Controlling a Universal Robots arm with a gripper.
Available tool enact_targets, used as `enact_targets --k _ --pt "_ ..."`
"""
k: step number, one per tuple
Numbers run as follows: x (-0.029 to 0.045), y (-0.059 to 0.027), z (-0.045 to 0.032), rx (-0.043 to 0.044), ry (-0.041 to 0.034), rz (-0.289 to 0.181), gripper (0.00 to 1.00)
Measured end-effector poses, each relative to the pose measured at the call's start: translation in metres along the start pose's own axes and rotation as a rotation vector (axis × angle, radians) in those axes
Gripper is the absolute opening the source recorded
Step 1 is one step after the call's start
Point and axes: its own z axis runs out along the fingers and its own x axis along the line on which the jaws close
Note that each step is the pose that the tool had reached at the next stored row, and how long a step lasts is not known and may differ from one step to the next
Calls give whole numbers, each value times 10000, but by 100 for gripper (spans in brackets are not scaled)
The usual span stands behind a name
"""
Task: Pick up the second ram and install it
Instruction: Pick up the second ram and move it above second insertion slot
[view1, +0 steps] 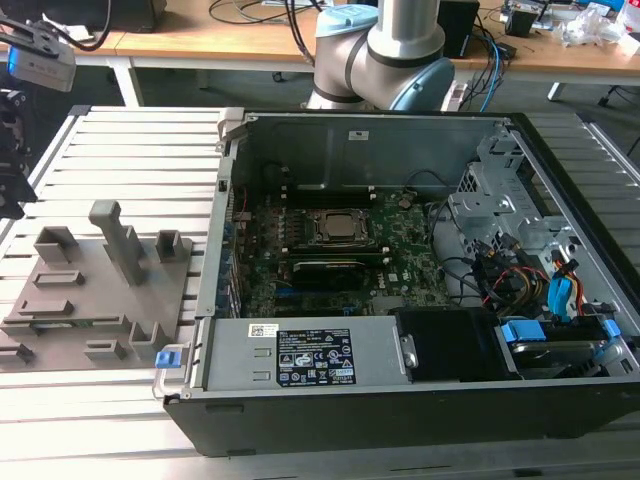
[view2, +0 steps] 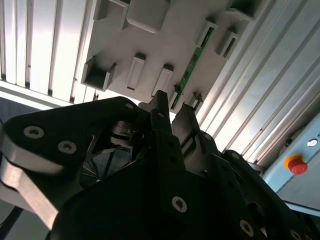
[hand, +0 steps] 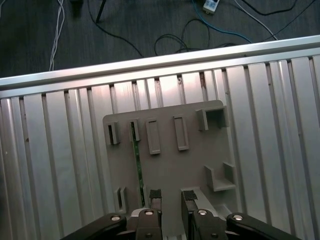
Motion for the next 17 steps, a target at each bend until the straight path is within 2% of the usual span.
enact_targets --k 17 --pt "11 -6 142 0 -1 0 30"
